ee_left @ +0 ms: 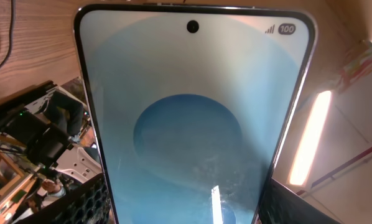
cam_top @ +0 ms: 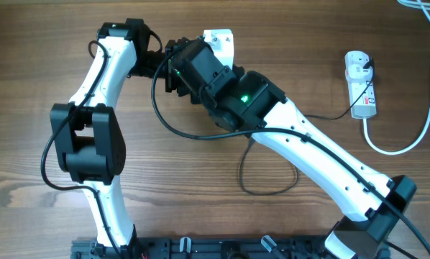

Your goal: Plug charger to phone and switch on socket

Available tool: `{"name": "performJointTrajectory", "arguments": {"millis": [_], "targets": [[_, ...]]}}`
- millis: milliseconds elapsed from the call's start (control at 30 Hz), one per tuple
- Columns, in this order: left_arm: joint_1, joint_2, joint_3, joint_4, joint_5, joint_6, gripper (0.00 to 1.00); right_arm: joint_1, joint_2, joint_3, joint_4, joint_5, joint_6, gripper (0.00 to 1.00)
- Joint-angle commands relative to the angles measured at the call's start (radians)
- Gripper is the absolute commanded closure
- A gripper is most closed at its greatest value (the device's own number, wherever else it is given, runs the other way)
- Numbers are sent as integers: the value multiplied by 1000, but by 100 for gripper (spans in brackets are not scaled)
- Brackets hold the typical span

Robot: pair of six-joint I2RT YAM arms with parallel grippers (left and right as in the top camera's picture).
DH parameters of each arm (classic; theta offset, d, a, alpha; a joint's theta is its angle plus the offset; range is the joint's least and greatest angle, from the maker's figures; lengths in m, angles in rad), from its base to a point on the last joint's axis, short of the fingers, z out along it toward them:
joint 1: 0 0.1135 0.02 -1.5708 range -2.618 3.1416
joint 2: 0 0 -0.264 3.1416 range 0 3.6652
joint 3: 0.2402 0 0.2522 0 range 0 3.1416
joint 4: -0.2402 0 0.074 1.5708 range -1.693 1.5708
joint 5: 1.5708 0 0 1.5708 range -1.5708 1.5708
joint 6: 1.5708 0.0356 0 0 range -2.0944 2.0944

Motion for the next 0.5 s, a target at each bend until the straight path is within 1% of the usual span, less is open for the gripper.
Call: {"name": "performJointTrajectory", "arguments": {"millis": [0, 67, 167, 233, 333, 400, 433, 467], "targets": [[6, -36, 2, -1, 48, -2, 25, 5, 14, 10, -3, 18, 2, 85], [6, -36, 2, -1, 48, -2, 25, 5, 14, 10, -2, 18, 1, 86], [6, -36, 2, -1, 48, -2, 25, 5, 14, 10, -3, 18, 2, 90], [6, -36, 2, -1, 48, -2, 25, 5, 14, 10, -2, 18, 3, 96], [6, -36, 2, 0, 48, -2, 24, 5, 14, 10, -2, 18, 6, 95], [5, -36, 2, 0, 48, -2, 22, 5, 14, 10, -2, 19, 38, 95], [6, -36, 2, 0, 48, -1, 17, 5, 14, 10, 0, 22, 65, 95], [5, -36, 2, 0, 48, -1, 7, 5, 14, 10, 1, 29, 108, 96]]}}
